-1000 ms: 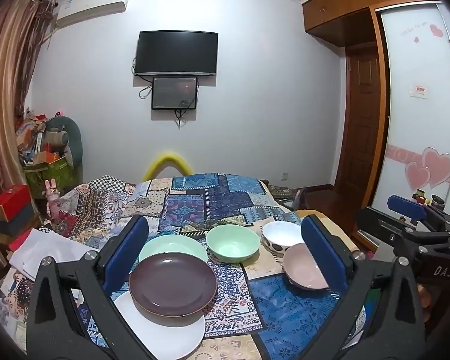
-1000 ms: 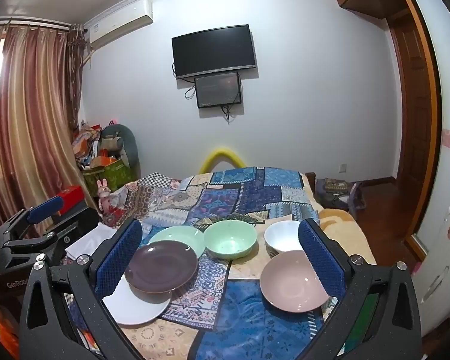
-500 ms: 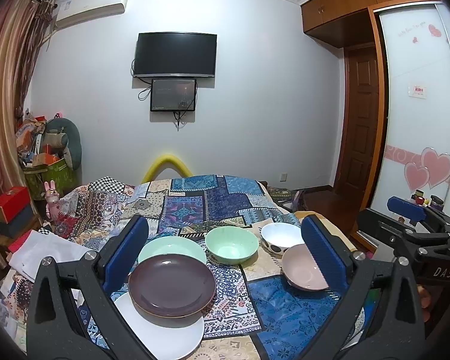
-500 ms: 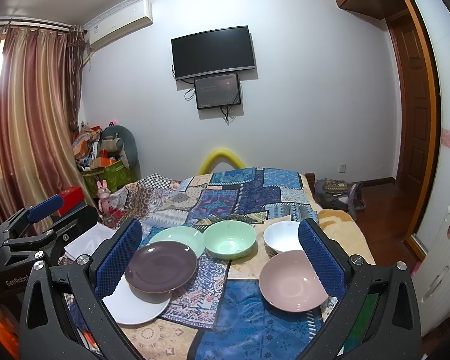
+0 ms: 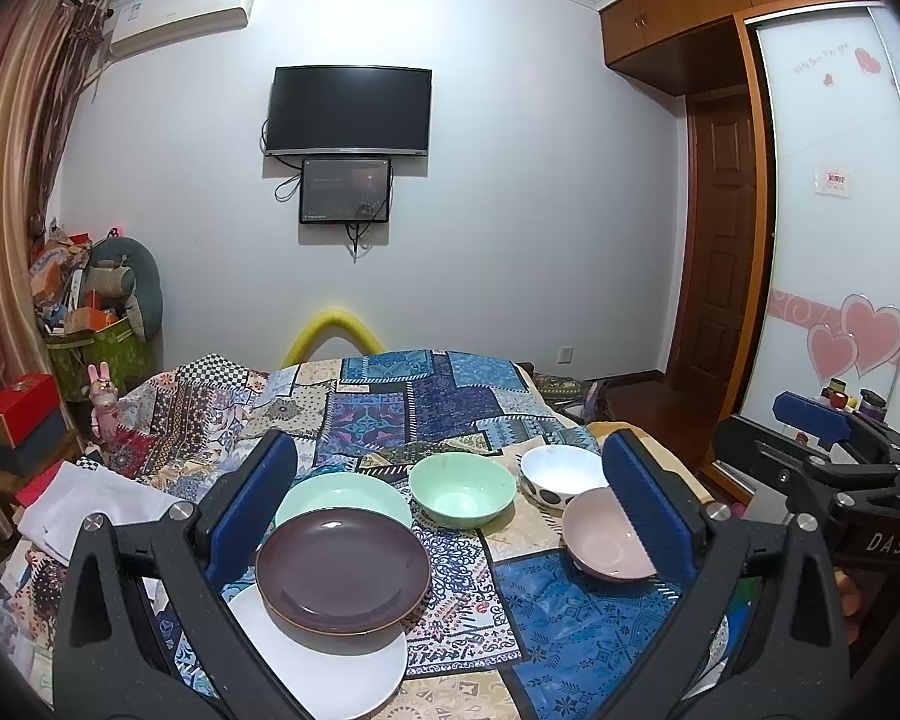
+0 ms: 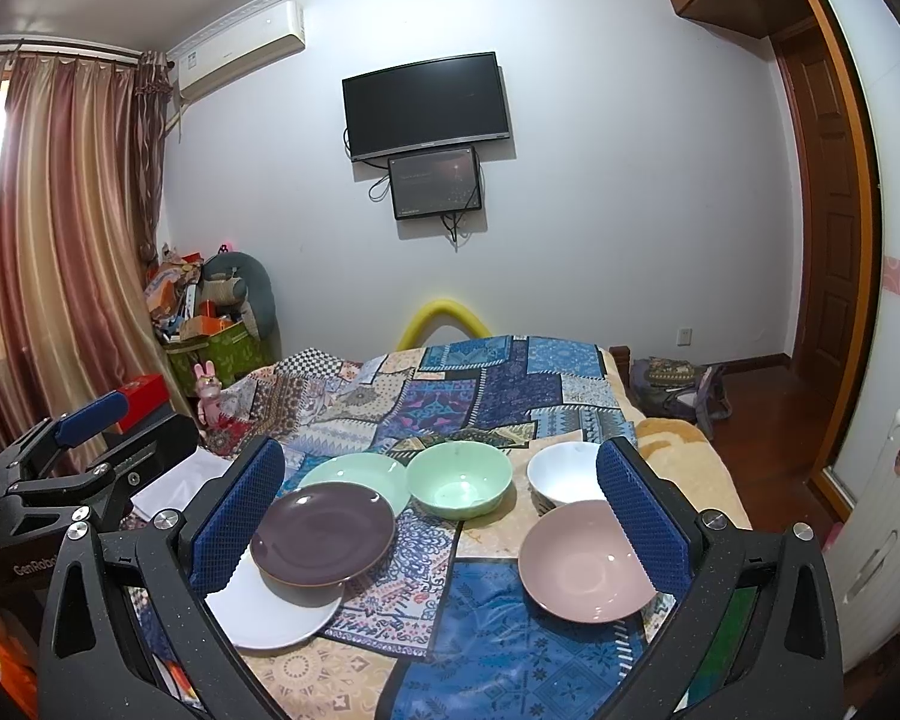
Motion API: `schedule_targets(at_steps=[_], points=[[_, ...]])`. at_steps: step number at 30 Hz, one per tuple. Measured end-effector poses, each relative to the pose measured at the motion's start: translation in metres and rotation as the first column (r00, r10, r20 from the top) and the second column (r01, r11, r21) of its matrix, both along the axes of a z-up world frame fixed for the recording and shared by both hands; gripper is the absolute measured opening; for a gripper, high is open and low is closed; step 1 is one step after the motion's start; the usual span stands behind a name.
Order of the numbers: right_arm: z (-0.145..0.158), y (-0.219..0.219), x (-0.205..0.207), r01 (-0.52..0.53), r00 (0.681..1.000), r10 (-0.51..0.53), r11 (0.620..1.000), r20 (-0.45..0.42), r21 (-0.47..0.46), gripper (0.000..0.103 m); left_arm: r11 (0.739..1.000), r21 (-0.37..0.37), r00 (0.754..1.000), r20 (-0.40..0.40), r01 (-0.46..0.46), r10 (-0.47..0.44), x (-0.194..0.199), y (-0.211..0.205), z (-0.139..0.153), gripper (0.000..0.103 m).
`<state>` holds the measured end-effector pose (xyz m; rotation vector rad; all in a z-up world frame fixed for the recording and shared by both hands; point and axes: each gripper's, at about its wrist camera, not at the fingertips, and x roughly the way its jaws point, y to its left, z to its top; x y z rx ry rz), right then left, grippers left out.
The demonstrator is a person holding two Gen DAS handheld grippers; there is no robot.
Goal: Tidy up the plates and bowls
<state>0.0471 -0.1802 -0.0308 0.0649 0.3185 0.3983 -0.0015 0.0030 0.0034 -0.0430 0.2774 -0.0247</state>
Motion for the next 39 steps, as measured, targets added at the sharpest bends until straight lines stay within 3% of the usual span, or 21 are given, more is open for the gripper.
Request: schedule_targets(at_steps=[39], points=[[-0.0024, -0.0002, -0.0008, -0.007, 1.0, 0.007, 1.0, 0.003, 0.0, 0.103, 1.0, -0.009, 1.0, -0.009, 0.01, -0.01, -0.0013, 0.0031, -0.0008, 0.103]])
